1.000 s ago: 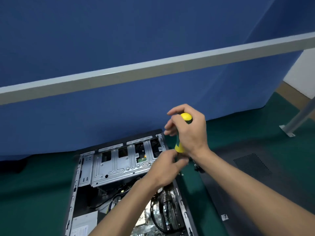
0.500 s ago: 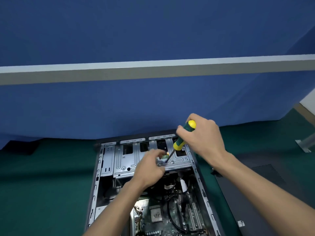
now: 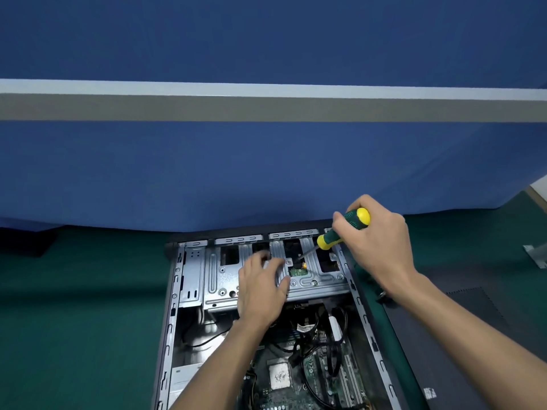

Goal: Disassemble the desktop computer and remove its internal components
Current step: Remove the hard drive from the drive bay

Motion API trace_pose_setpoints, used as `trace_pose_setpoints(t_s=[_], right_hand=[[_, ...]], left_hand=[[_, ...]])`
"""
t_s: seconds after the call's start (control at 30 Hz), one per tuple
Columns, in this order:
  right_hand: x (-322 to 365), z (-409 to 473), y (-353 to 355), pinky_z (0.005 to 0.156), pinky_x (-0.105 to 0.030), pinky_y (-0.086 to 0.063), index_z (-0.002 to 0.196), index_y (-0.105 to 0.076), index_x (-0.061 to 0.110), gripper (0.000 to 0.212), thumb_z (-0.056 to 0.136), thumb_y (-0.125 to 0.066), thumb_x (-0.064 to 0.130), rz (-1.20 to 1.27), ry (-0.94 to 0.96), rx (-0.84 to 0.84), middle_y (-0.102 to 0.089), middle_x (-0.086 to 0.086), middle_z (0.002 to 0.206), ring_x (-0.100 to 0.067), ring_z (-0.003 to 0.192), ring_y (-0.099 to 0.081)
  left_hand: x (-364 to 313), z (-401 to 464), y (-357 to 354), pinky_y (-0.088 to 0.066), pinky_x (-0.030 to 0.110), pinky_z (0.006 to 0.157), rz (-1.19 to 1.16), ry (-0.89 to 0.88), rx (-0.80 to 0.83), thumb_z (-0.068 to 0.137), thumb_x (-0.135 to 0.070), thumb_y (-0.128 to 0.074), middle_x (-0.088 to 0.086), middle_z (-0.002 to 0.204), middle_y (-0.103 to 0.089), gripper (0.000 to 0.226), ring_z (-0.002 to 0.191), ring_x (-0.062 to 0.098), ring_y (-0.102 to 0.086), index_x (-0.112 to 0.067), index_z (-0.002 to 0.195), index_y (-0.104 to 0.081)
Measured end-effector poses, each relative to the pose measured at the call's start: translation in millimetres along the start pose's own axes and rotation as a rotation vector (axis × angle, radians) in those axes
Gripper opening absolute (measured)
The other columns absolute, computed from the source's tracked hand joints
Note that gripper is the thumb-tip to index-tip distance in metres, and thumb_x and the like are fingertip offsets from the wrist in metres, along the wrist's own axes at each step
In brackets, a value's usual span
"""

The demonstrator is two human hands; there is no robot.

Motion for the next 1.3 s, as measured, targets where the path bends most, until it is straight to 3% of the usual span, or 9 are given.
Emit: trace_pose_setpoints(t_s=[0.13,0.37,0.57,0.7,0.83,0.93,1.07,1.3], right_hand=[[-8,2,-1,0.046,-0.026,-0.033,0.068,-0.05,0.02,0.025,0.077,-0.062,0.039,0.013,-0.028,-0.013,-0.049,0.008,0.044,-0.011,0.043,-0.039],[-5,5,-10,0.043,-0.018,-0.032,0.069,-0.05,0.017,0.025,0.08,-0.063,0.035,0.062,-0.019,0.018,-0.054,0.016,0.049,-0.011,0.042,-0.039],[-7,8,-18,0.043,-0.024,-0.035,0.068,-0.049,0.019,0.026,0.08,-0.062,0.039,0.056,-0.035,0.047,-0.054,0.011,0.049,-0.01,0.04,-0.041],[-8,11,-18,0.039,-0.016,-0.031,0.069,-0.049,0.017,0.026,0.082,-0.062,0.036,0.042,-0.042,0.054,-0.054,0.016,0.047,-0.009,0.037,-0.042],[-3,15,-18,0.04,-0.017,-0.032,0.067,-0.049,0.015,0.028,0.08,-0.061,0.036,-0.006,-0.047,0.081,-0.052,0.016,0.044,-0.01,0.041,-0.041],[8,22,-18,0.046,-0.028,-0.032,0.065,-0.047,0.016,0.029,0.08,-0.06,0.037,-0.128,-0.02,0.13,-0.047,0.004,0.044,-0.014,0.048,-0.043],[35,41,-19,0.051,-0.029,-0.026,0.073,-0.058,0.011,0.026,0.08,-0.054,0.036,-0.537,0.064,0.216,-0.047,-0.001,0.056,-0.03,0.063,-0.047],[68,59,-45,0.046,-0.025,-0.018,0.06,-0.038,0.013,0.038,0.09,-0.046,0.036,-0.816,0.129,0.281,-0.04,-0.001,0.057,-0.019,0.047,-0.034]], left_hand=[[-1,-3,-4,-0.019,0.032,0.105,0.16,-0.137,-0.027,0.096,-0.039,-0.038,0.0,0.143,-0.035,0.037,0.131,0.017,-0.028,-0.036,0.131,-0.047],[5,5,-5,-0.014,0.024,0.1,-0.002,-0.068,-0.008,0.088,-0.04,-0.054,-0.01,0.138,-0.04,0.032,0.125,0.011,-0.034,-0.035,0.12,-0.057],[5,6,-4,-0.011,0.02,0.099,0.012,-0.055,-0.007,0.087,-0.043,-0.055,-0.012,0.137,-0.04,0.033,0.123,0.009,-0.035,-0.036,0.12,-0.057],[4,5,-4,-0.011,0.021,0.099,0.013,-0.054,-0.001,0.087,-0.043,-0.054,-0.012,0.137,-0.04,0.034,0.123,0.009,-0.034,-0.036,0.12,-0.056],[3,5,-4,-0.012,0.022,0.099,0.002,-0.04,-0.001,0.087,-0.042,-0.054,-0.012,0.137,-0.04,0.033,0.124,0.009,-0.034,-0.036,0.12,-0.057],[3,6,-5,-0.013,0.023,0.099,0.006,-0.036,0.001,0.087,-0.042,-0.054,-0.011,0.137,-0.04,0.034,0.124,0.01,-0.034,-0.036,0.12,-0.057],[3,6,-5,-0.013,0.023,0.098,0.005,-0.036,0.002,0.086,-0.042,-0.054,-0.011,0.137,-0.04,0.034,0.123,0.01,-0.035,-0.037,0.119,-0.057],[3,7,-6,-0.012,0.021,0.095,-0.008,-0.024,-0.005,0.084,-0.042,-0.055,-0.012,0.136,-0.041,0.035,0.121,0.009,-0.037,-0.036,0.118,-0.058]])
Point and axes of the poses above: each hand's wrist, its own z-axis towards the middle knuckle, its own y-axis out of the back of the hand, x = y × z, the point moved 1 cm from there along z, towards the middle knuckle
